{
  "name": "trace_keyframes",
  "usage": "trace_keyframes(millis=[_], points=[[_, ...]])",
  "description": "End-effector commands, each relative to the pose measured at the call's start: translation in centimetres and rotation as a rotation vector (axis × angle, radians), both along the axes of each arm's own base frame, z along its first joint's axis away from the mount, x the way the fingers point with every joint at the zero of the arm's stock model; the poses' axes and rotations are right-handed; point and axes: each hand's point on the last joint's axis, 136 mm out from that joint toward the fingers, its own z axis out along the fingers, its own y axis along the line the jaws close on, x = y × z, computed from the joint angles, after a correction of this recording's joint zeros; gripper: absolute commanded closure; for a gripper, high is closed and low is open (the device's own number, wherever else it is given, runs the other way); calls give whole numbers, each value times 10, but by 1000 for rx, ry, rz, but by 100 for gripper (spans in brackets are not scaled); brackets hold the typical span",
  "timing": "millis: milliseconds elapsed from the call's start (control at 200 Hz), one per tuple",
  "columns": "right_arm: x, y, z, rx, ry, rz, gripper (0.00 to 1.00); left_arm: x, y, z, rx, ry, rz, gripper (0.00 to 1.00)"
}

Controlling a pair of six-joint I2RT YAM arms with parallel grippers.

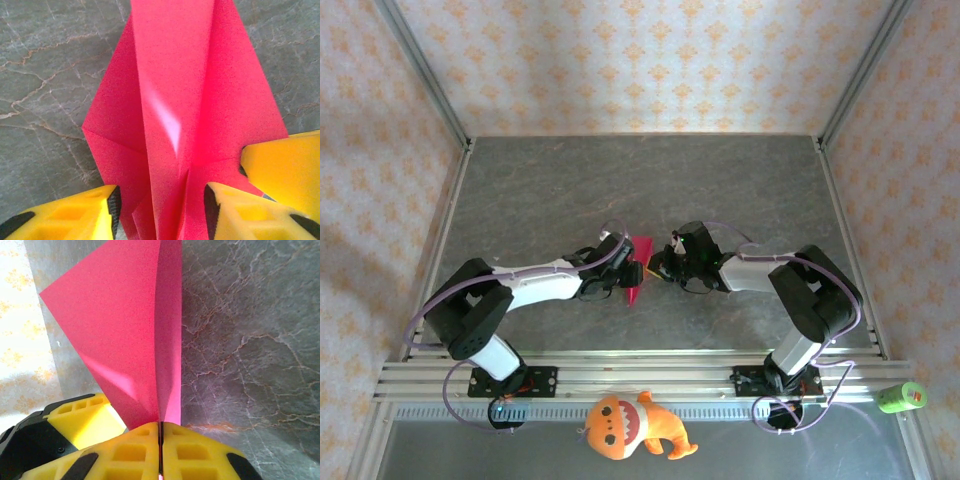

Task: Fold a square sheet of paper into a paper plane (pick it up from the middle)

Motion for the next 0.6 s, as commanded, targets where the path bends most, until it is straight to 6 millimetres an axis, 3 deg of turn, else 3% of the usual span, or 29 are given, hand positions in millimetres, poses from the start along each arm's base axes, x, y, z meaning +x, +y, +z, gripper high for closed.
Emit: trace_keyframes(millis=[0,330,596], points=[[-1,-3,-6,-20,-7,-2,92,-3,-7,-1,-21,2,-24,52],[-2,-3,-10,-26,1,-5,92,-5,-19,1,-77,6,-67,65],[-2,-4,-13,-29,5,-6,92,-9,-25,-7,-86,38,-92,66]])
